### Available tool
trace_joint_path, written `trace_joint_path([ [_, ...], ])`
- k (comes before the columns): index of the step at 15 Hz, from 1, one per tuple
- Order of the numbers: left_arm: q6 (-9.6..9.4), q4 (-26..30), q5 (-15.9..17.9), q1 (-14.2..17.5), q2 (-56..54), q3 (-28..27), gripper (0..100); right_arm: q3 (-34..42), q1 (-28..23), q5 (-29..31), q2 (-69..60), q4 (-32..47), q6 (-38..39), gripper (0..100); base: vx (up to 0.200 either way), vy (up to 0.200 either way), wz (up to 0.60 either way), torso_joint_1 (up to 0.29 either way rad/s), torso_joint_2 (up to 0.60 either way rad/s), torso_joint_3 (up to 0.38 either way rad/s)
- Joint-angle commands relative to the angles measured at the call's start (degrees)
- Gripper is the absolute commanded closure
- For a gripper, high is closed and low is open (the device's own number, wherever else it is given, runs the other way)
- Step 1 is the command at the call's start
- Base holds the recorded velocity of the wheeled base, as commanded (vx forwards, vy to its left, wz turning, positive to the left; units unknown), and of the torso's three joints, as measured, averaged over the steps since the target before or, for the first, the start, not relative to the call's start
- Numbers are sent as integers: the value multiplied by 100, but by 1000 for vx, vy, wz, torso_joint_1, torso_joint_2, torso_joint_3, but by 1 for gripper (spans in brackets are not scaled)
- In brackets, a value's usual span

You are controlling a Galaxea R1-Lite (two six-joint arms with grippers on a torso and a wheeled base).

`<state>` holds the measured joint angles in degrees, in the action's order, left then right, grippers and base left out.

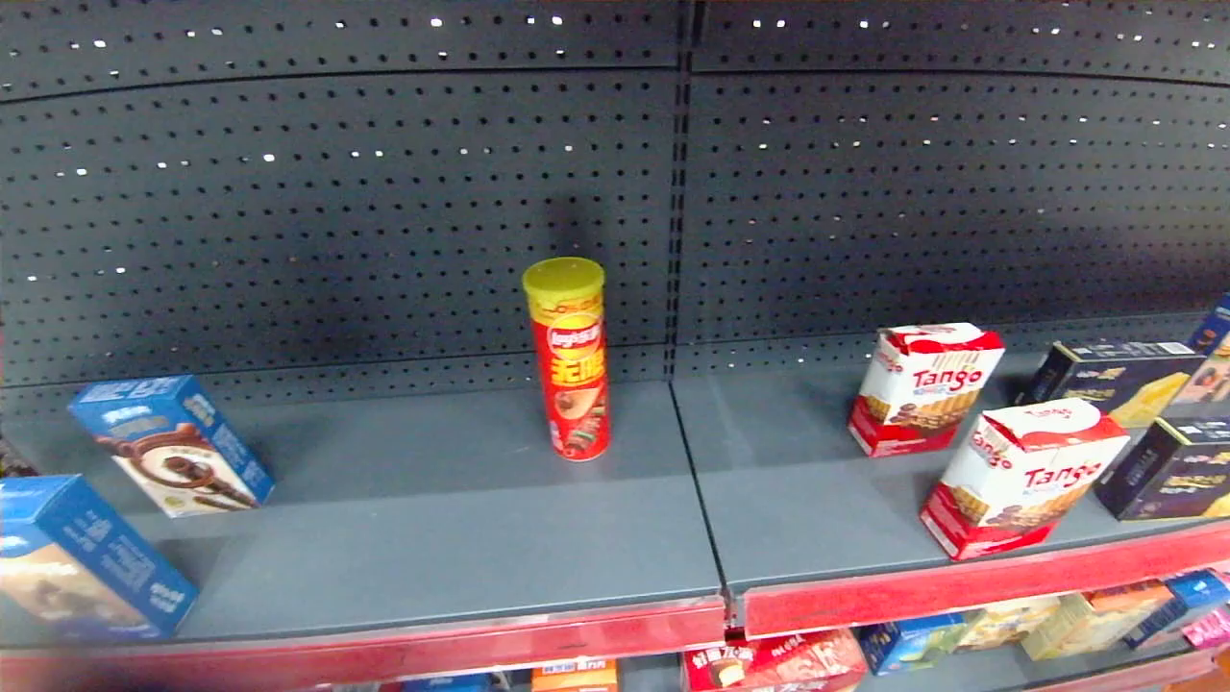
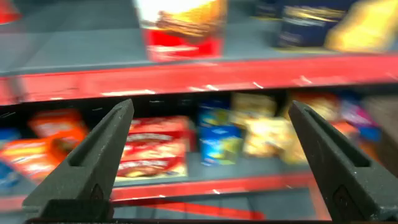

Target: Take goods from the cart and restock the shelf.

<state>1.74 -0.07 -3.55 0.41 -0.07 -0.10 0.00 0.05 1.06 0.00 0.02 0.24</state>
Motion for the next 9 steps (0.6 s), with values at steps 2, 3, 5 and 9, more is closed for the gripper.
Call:
trace_joint_path([
  [2,1,-1,-6,2,7,1,0,0,4,-9,9,-2,-7,0,0,0,-600,7,-5,5],
  [3,1,-1,-6,2,7,1,0,0,4,-9,9,-2,-7,0,0,0,-600,-2,7,7],
  [5,1,-1,-6,-6,7,1,0,0,4,-9,9,-2,-7,0,0,0,-600,5,2,2],
  [9,1,-1,-6,2,7,1,0,0,4,-9,9,-2,-7,0,0,0,-600,2,1,0],
])
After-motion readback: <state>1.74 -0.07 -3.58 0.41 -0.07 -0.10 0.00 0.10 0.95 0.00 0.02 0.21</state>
